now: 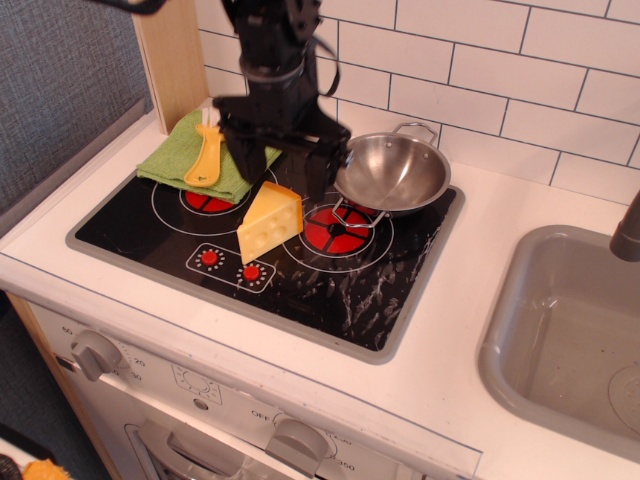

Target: Place the cheese wedge between the burners

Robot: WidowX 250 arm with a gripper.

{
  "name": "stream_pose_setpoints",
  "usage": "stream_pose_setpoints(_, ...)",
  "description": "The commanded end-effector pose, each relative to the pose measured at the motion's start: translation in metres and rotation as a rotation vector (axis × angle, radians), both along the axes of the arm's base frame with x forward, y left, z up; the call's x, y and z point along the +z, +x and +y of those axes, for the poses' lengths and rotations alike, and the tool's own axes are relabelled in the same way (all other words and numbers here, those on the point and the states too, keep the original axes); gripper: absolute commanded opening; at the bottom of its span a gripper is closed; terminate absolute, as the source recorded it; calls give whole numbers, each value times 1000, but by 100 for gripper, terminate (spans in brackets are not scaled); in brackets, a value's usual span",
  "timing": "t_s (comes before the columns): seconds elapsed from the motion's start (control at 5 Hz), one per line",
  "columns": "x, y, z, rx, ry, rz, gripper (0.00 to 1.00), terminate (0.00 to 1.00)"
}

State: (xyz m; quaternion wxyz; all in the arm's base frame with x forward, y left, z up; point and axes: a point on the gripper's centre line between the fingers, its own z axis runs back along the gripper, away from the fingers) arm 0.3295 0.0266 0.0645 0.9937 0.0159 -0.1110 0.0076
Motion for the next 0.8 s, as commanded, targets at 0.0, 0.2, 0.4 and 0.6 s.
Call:
stream_pose_setpoints(0.0,25,4,-11,-2,-46,-6,100,0)
stream_pose_setpoints(0.2,24,6,-10,-43,-79,45,100,0)
stream_pose_setpoints(0.4,24,6,-10,-43,-79,45,100,0)
stream_pose_setpoints(0.6,24,6,-10,-43,-79,45,100,100)
